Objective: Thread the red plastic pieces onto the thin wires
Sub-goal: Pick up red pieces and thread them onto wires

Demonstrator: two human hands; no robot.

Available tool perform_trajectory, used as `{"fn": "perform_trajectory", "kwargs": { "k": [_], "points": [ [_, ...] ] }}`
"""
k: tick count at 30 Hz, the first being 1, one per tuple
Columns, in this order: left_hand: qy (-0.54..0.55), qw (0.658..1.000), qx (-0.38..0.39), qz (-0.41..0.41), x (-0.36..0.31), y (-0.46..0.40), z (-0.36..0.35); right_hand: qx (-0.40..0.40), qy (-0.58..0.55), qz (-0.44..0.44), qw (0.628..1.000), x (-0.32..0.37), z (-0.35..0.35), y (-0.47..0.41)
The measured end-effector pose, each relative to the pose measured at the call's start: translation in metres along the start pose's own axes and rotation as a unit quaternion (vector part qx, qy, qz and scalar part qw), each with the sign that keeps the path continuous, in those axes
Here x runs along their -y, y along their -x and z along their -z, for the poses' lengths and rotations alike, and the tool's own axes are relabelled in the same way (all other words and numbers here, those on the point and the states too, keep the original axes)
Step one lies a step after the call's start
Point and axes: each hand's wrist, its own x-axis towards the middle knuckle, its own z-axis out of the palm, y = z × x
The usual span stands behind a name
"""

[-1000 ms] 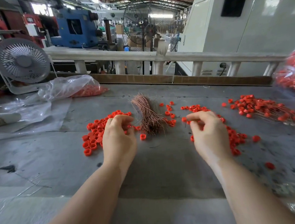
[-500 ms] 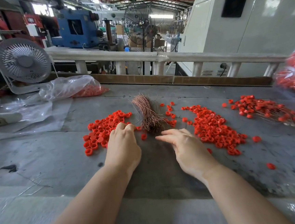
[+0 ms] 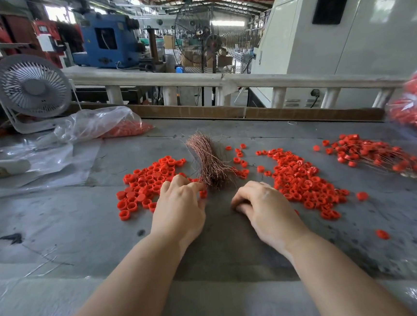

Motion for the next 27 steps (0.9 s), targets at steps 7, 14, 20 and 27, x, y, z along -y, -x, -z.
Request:
{"fn": "perform_trajectory", "kwargs": {
  "k": [7,14,20,27],
  "points": [
    [0.008,1.0,-0.001,-0.018,-0.001,0.0,0.001,-0.047,-0.03,-0.005,0.998,0.001,0.001,-0.001],
    [0.102,0.994,-0.044,-0.023,-0.007,0.001,0.0,-0.037,0.018,-0.036,0.999,-0.002,0.001,-0.001],
    [0.204,0.979,-0.026,-0.017,-0.012,0.001,0.002,-0.079,0.004,-0.064,0.995,-0.006,0.002,-0.003],
    [0.263,0.964,-0.03,0.005,-0.014,0.003,0.004,-0.205,-0.19,-0.077,0.957,0.0,0.011,-0.005]
  ]
}}
